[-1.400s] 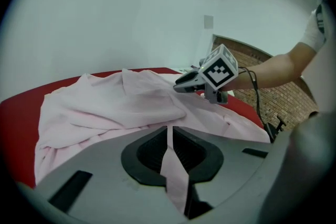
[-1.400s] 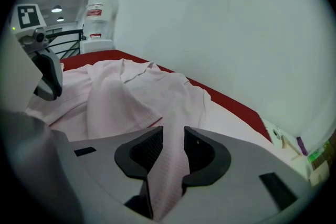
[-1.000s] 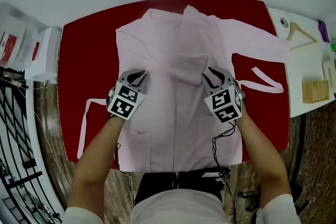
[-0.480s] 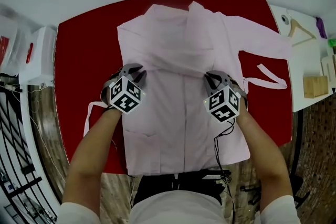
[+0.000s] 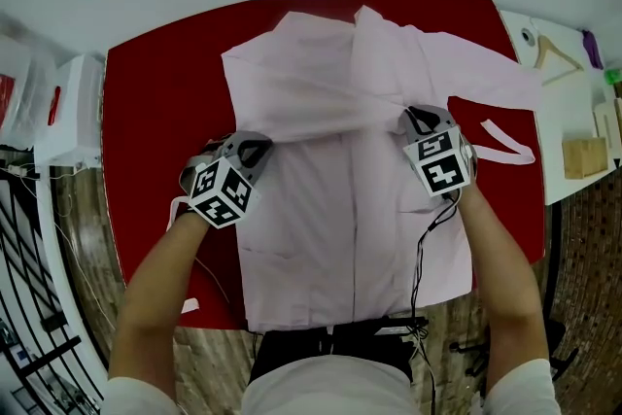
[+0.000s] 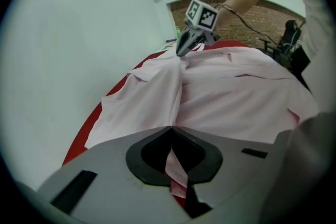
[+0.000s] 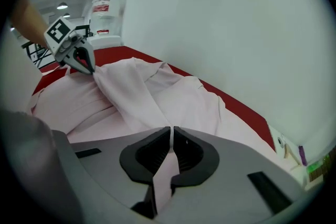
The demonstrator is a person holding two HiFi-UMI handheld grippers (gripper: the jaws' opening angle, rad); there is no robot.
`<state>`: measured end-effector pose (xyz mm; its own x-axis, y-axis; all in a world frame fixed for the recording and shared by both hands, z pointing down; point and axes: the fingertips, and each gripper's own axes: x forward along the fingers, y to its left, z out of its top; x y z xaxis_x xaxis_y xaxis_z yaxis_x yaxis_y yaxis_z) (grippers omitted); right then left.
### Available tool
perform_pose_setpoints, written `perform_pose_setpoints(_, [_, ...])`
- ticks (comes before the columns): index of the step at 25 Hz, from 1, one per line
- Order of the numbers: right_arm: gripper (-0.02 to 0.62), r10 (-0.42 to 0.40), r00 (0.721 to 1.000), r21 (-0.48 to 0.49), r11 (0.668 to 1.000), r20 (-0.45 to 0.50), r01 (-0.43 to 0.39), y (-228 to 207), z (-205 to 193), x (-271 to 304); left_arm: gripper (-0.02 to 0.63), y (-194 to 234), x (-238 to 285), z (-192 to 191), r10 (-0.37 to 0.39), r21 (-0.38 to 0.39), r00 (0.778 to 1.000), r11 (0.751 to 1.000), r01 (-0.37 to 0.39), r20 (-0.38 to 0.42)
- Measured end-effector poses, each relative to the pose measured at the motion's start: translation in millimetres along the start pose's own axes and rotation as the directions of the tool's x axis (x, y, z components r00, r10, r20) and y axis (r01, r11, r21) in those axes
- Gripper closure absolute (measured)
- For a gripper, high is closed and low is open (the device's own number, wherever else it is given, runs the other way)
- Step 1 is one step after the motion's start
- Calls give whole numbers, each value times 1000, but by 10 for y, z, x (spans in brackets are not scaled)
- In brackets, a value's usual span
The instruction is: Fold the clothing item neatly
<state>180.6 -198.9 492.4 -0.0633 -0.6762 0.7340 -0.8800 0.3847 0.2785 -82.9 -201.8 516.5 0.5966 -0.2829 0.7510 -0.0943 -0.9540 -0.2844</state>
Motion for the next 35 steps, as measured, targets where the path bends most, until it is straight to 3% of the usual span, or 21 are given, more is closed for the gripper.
perform_pose_setpoints(7, [564,-9,998,2,1000,-54,9,-158,33,224,598,-120,-70,50,-38,92,998,995,33,55])
perform_pose_setpoints(11, [560,58,998,55,997,-36,-56,-16,22,255,597,-190,-64,7,-69,80,996,995,64,62])
perform_pose_setpoints(14, [514,61,998,89,994,0,-61,-41,12,158,597,-201,-107,49,-86,60,991,995,80,100])
perform_pose_setpoints(19, [514,106,994,136,985,-6,-105,45,-59,4,595,-225,-193,160,-96,21,981,995,94,168])
perform_pose_setpoints(22, [514,200,979,72,978,-46,-196,330,-200,-44,595,-296,-226,254,-101,-8,978,995,104,185])
perform_pose_setpoints(27, [514,370,926,-79,924,-77,-375,763,-363,-156,595,-463,-261,465,-104,-34,978,993,112,182])
perform_pose_setpoints(31, [514,385,923,-78,921,15,-382,531,-213,-195,595,-507,-141,692,-60,-96,983,992,78,175])
perform_pose_setpoints(35, [514,329,942,-125,939,69,-319,174,-37,-118,595,-499,86,947,-19,-162,985,986,47,171])
